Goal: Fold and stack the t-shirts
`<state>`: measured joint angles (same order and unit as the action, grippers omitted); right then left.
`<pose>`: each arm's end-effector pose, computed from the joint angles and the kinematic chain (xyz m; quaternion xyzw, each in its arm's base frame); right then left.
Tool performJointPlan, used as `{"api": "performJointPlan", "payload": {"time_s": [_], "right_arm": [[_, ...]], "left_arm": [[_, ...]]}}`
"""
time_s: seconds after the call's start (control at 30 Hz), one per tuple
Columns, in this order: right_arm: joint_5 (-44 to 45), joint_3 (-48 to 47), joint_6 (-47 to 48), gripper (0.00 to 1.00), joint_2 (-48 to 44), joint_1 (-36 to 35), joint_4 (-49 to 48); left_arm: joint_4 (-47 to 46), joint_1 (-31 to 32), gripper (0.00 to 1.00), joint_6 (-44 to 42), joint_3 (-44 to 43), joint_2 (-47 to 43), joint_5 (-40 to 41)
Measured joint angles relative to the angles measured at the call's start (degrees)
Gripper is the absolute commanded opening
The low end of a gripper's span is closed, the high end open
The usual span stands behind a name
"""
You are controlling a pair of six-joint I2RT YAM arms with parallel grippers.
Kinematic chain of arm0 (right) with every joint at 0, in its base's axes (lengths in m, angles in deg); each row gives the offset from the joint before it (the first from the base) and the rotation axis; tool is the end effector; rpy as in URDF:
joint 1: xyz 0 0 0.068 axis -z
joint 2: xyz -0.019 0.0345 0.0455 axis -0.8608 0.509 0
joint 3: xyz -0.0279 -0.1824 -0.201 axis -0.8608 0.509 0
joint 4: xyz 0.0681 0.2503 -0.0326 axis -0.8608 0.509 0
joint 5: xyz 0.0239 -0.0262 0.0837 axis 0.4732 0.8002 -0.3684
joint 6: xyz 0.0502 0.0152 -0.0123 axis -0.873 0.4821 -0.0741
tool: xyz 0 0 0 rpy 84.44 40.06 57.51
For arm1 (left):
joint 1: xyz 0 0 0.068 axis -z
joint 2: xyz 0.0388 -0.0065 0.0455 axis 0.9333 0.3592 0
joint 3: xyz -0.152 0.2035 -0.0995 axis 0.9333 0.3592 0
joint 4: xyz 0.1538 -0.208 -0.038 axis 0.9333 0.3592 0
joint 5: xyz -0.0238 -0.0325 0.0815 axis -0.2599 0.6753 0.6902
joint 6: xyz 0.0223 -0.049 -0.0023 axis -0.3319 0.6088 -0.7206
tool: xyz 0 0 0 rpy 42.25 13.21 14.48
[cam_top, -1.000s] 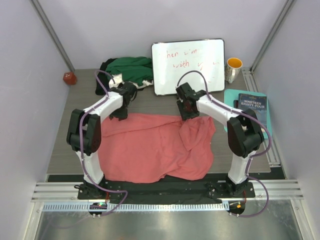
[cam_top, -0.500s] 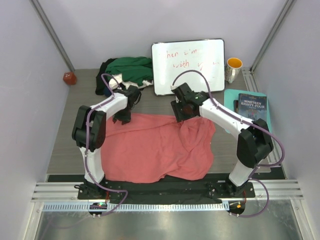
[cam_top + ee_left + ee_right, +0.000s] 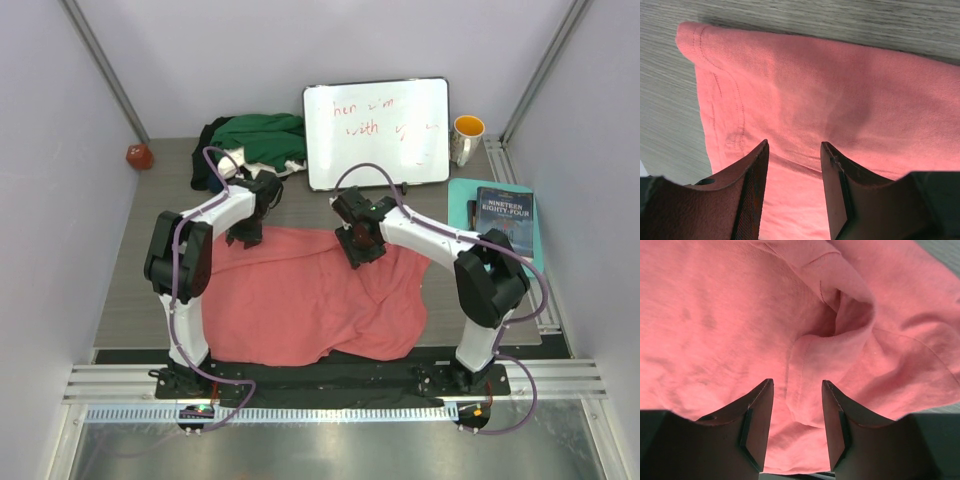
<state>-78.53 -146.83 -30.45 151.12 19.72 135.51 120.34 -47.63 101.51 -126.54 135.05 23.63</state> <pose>0.2758 0.2232 0.2174 -0.2268 0.9587 0.0168 0.1709 0.3579 -0.1212 0.1779 -0.0498 0.9652 0.2033 0.1565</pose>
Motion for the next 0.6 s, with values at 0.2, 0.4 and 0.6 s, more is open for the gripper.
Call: {"api": "performJointPlan", "payload": {"time_s": [0.2, 0.4, 0.6], "right_arm": [[-0.2, 0.0, 0.02, 0.49, 3.26, -0.02, 0.35], [-0.2, 0.24, 0.0, 0.45, 5.49, -0.02, 0.31], [-0.46, 0.9, -0.02, 0.36, 6.51, -0.02, -0.28]], "left_arm": [[0.02, 0.04, 0.46, -0.02, 0.0, 0.0, 0.0], [0.02, 0.04, 0.47, 0.0, 0.0, 0.0, 0.0], [0.02, 0.07, 0.47, 0.0, 0.0, 0.0, 0.0]]}}
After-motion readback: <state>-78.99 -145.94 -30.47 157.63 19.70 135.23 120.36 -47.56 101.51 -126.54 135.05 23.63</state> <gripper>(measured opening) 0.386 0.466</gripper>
